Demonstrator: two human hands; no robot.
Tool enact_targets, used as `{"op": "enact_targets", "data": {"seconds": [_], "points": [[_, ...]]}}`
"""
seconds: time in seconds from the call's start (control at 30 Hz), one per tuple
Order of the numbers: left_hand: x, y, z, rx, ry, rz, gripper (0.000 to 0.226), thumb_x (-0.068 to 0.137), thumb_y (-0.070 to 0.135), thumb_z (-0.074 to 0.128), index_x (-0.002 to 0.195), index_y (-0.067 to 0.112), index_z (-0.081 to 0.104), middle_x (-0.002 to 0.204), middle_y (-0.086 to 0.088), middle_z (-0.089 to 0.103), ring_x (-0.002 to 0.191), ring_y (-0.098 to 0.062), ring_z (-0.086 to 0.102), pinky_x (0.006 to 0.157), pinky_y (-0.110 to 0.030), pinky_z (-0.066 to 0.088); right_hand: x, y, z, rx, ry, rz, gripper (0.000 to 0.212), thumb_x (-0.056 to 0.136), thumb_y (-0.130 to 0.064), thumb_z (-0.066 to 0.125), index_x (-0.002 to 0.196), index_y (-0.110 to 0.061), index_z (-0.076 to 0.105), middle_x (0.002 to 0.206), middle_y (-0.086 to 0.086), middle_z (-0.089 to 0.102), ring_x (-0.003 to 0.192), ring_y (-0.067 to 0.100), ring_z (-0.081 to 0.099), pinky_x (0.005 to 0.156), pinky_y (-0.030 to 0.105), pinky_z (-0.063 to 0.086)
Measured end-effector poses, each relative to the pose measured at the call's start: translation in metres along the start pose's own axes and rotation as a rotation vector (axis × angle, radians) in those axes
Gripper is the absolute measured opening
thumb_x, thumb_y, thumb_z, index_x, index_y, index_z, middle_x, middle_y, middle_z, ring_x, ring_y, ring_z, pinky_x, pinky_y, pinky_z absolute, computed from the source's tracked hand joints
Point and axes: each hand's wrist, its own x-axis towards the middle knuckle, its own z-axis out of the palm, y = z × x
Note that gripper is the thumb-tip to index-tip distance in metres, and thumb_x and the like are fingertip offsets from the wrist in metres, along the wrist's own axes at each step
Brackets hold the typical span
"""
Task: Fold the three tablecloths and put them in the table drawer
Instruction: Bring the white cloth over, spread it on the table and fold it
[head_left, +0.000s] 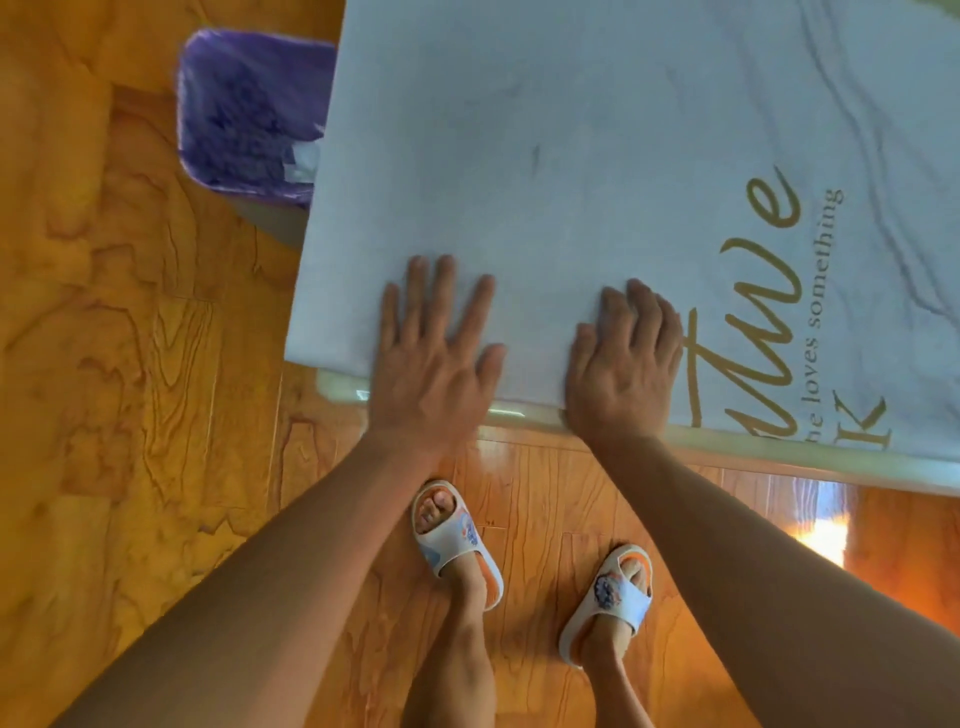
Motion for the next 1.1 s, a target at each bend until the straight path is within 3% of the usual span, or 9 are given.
{"op": "enact_targets", "data": {"seconds": [0.13, 0.3, 0.47, 0.57, 0.67, 0.77, 0.87, 0.97, 1.1], "points": [[-0.023, -0.064, -0.01, -0.053, -0.007, -0.193, 0.064, 0.107, 0.056, 0.014, 0.164, 0.027, 0.003, 0.171, -0.011, -0.006, 0.157, -0.033, -0.009, 0.125, -0.058, 0.007, 0.0, -0.003, -0.002, 0.053, 0.007, 0.014, 0.039, 0.104, -0.033, 0.038, 0.139, -0.015, 0.043, 0.151, 0.01, 0.035, 0.14, 0.032, 0.028, 0.117, 0.051, 0.026], [-0.028, -0.094, -0.006, -0.71, 0.009, -0.274, 0.065, 0.108, 0.046, 0.032, 0.163, 0.029, 0.002, 0.171, 0.007, -0.009, 0.155, -0.008, -0.008, 0.126, -0.034, 0.01, -0.002, -0.007, -0.004, 0.074, 0.016, 0.028, 0.039, 0.104, -0.032, 0.04, 0.139, -0.015, 0.043, 0.15, 0.009, 0.036, 0.14, 0.032, 0.028, 0.116, 0.05, 0.027], [-0.034, -0.106, 0.0, -1.276, -0.156, -0.574, 0.069, 0.096, 0.075, 0.028, 0.157, 0.042, 0.028, 0.155, 0.009, 0.045, 0.143, -0.013, 0.043, 0.121, -0.046, 0.032, -0.001, -0.009, -0.001, 0.069, 0.042, 0.026, 0.04, 0.103, -0.031, 0.044, 0.139, -0.013, 0.045, 0.149, 0.012, 0.038, 0.14, 0.033, 0.029, 0.116, 0.052, 0.028], [-0.033, -0.11, 0.002, -1.37, -0.211, -0.678, 0.093, 0.081, 0.092, 0.029, 0.152, 0.033, 0.043, 0.151, 0.003, 0.053, 0.141, -0.017, 0.046, 0.12, -0.051, 0.034, -0.001, -0.008, 0.002, 0.064, 0.064, 0.012, 0.04, 0.103, -0.031, 0.044, 0.138, -0.012, 0.046, 0.149, 0.013, 0.039, 0.139, 0.034, 0.031, 0.116, 0.051, 0.028], [-0.029, -0.113, 0.0, -1.279, -0.252, -0.623, 0.092, 0.083, 0.092, 0.025, 0.151, 0.034, 0.042, 0.149, 0.001, 0.053, 0.139, -0.02, 0.047, 0.118, -0.052, 0.035, -0.002, -0.007, 0.004, 0.05, 0.078, 0.004, 0.04, 0.103, -0.03, 0.044, 0.138, -0.011, 0.047, 0.149, 0.014, 0.04, 0.139, 0.035, 0.032, 0.115, 0.052, 0.029], [-0.035, -0.1, -0.018, -0.514, 0.02, -0.609, 0.067, 0.104, 0.058, 0.031, 0.16, 0.022, 0.02, 0.162, -0.014, 0.029, 0.15, -0.035, 0.026, 0.124, -0.054, 0.021, 0.0, -0.009, 0.003, 0.055, 0.074, -0.001, 0.04, 0.103, -0.03, 0.045, 0.138, -0.011, 0.047, 0.149, 0.013, 0.04, 0.138, 0.034, 0.031, 0.114, 0.052, 0.03], [-0.041, -0.034, -0.044, -0.141, 0.234, -0.194, 0.059, 0.104, 0.024, 0.039, 0.16, 0.014, 0.024, 0.168, -0.017, 0.015, 0.156, -0.036, 0.005, 0.127, -0.053, 0.005, -0.001, -0.009, 0.004, 0.044, 0.084, 0.001, 0.04, 0.102, -0.03, 0.044, 0.138, -0.011, 0.048, 0.148, 0.014, 0.041, 0.138, 0.034, 0.032, 0.114, 0.051, 0.03], [-0.046, 0.037, -0.018, -0.126, -0.043, 0.289, 0.063, 0.106, 0.037, 0.034, 0.161, 0.009, 0.021, 0.171, -0.011, 0.006, 0.158, -0.027, -0.007, 0.127, -0.047, 0.0, -0.001, -0.005, 0.006, 0.044, 0.134, -0.018, 0.04, 0.102, -0.027, 0.044, 0.136, -0.008, 0.052, 0.146, 0.016, 0.044, 0.135, 0.036, 0.035, 0.113, 0.051, 0.032], [-0.045, 0.027, 0.011, 0.034, -0.16, 0.375, 0.072, 0.107, 0.051, 0.025, 0.162, 0.014, -0.003, 0.17, -0.006, -0.014, 0.155, -0.02, -0.02, 0.127, -0.041, -0.005, 0.002, 0.0, 0.009, 0.064, 0.178, -0.064, 0.038, 0.102, -0.023, 0.046, 0.136, -0.007, 0.054, 0.145, 0.017, 0.046, 0.135, 0.038, 0.037, 0.113, 0.051, 0.032]]}}
